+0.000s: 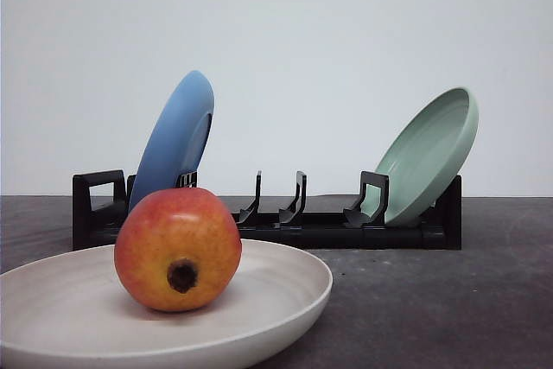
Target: Place pomegranate in white plate
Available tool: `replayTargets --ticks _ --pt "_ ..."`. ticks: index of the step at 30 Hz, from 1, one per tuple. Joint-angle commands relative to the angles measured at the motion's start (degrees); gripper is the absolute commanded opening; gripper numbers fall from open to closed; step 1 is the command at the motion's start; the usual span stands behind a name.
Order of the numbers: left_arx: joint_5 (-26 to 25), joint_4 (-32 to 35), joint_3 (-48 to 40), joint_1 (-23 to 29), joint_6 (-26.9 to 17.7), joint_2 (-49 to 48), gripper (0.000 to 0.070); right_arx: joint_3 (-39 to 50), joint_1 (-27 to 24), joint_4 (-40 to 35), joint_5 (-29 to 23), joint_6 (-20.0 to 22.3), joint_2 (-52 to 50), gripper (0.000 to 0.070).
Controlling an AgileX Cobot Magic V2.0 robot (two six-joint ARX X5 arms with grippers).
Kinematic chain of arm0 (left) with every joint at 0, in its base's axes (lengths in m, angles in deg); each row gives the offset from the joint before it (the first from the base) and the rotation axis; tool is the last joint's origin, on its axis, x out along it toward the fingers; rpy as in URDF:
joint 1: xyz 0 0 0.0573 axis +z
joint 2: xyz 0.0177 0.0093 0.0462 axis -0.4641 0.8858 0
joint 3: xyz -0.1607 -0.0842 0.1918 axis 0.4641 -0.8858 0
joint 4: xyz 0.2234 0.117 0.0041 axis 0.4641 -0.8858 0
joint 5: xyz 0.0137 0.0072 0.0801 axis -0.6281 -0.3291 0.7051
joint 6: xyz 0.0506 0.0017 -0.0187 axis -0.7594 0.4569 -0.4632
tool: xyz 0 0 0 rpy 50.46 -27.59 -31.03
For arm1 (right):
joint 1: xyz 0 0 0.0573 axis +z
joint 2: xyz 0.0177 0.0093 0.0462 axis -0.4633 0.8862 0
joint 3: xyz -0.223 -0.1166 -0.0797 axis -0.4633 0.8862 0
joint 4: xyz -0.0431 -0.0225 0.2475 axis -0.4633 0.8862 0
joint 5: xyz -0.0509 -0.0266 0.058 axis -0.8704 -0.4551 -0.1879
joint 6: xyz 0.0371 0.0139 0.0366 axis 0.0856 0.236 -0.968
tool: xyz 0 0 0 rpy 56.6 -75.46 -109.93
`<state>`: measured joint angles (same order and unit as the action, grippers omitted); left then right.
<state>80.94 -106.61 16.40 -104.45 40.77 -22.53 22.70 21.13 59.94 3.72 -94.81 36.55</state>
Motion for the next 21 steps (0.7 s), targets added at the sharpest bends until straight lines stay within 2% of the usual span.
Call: replayTargets --ticks 1,4,21 --pt "0.4 0.3 0.3 -0.9 -0.5 0.2 0.0022 -0.5 0.5 0.4 0.0 0.1 0.0 0.0028" --pt "0.4 0.4 0.3 -0.9 -0.5 0.2 0.0 -0.5 0.5 0.7 0.0 0.1 0.0 0.0002" --pt "0.4 0.5 0.4 -0.9 -0.5 0.2 0.0 -0.6 0.5 -1.0 0.0 0.1 0.0 0.0002"
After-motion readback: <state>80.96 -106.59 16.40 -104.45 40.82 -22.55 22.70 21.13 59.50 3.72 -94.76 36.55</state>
